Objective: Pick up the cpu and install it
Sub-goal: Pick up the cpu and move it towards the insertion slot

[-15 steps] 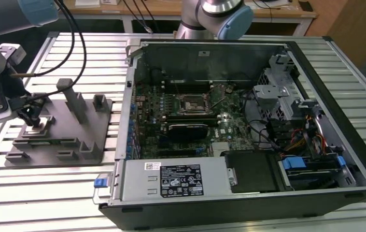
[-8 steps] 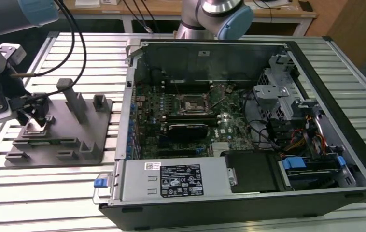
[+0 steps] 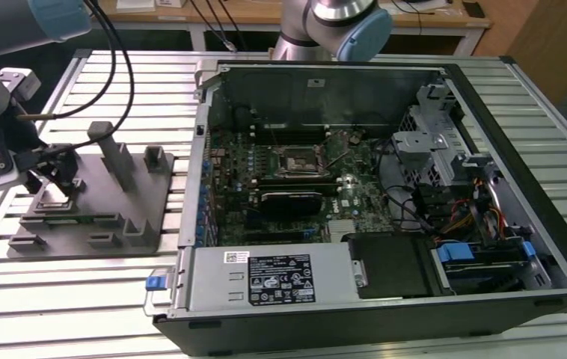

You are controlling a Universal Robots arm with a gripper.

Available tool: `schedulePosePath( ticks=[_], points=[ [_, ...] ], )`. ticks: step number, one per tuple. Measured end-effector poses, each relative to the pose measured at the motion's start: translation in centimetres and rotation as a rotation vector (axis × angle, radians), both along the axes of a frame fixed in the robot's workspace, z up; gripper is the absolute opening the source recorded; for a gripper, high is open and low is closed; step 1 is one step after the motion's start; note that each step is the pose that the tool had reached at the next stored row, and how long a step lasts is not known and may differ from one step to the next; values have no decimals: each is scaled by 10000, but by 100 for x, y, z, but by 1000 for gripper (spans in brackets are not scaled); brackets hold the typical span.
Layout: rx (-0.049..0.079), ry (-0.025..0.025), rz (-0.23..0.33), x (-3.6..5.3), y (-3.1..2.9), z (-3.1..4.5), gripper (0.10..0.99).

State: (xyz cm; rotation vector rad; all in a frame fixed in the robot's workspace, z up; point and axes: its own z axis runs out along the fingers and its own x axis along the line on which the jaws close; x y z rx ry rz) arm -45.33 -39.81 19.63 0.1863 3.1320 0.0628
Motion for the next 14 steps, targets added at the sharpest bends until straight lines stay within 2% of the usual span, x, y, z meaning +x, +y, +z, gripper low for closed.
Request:
schedulePosePath(
  ticks=[14],
  points=[
    [-1, 2, 74, 0, 0, -33, 592]
  ],
)
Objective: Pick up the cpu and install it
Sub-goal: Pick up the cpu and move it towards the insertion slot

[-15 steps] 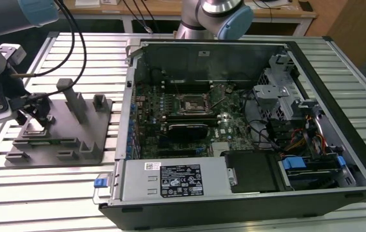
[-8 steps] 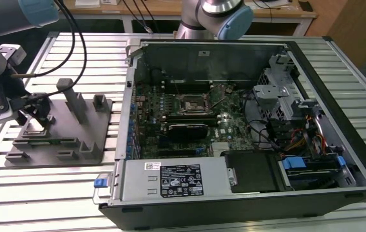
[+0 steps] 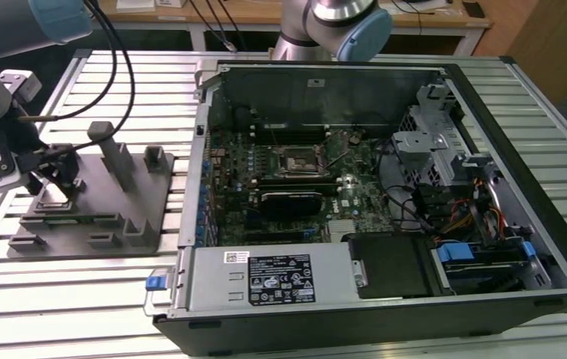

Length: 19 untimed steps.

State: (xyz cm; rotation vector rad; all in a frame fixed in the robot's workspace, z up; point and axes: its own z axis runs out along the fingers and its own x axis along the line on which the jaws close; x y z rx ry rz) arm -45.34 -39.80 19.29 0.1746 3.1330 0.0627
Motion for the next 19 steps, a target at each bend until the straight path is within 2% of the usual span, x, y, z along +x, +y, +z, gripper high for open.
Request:
schedulePosePath(
  ticks=[19],
  points=[
    [1, -1, 157, 10, 1, -37, 592]
  ],
)
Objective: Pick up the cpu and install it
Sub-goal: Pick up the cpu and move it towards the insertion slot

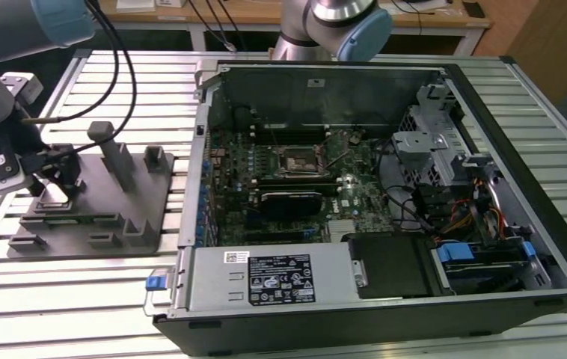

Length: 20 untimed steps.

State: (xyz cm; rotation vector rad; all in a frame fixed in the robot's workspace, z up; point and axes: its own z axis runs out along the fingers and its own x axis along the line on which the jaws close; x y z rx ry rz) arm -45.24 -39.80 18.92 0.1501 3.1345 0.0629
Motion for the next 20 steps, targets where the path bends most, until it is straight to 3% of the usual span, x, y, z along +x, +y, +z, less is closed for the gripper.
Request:
schedulePosePath(
  ticks=[17, 19, 20],
  points=[
    [0, 4, 114, 18, 0, -15, 592],
    [0, 4, 114, 18, 0, -15, 604],
    [-1, 4, 114, 18, 0, -15, 663]
  ],
)
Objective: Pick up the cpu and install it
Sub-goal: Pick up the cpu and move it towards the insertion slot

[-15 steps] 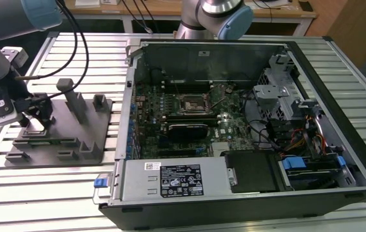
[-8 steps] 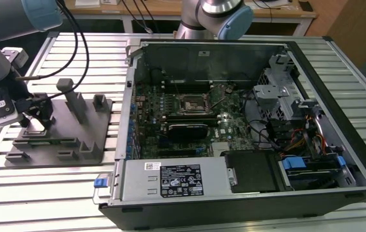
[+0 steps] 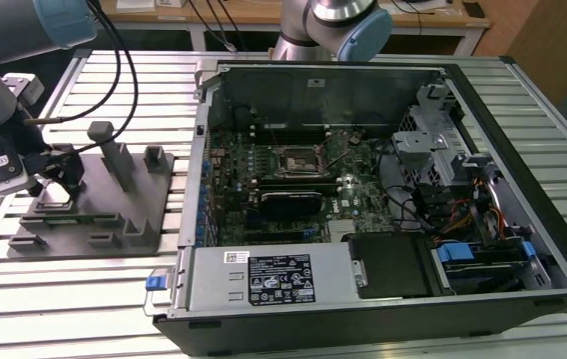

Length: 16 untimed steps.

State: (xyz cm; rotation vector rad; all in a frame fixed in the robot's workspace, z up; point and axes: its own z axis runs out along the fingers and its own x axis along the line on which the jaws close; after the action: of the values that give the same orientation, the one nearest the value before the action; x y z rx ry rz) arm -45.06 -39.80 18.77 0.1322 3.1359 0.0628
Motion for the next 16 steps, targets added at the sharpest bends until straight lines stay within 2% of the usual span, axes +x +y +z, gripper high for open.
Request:
schedulePosePath(
  ticks=[3, 8, 16],
  points=[
    [1, -2, 81, 0, 0, -5, 663],
    [0, -1, 552, 0, 0, -25, 663],
    [9, 1, 596, 0, 0, -48, 663]
  ],
)
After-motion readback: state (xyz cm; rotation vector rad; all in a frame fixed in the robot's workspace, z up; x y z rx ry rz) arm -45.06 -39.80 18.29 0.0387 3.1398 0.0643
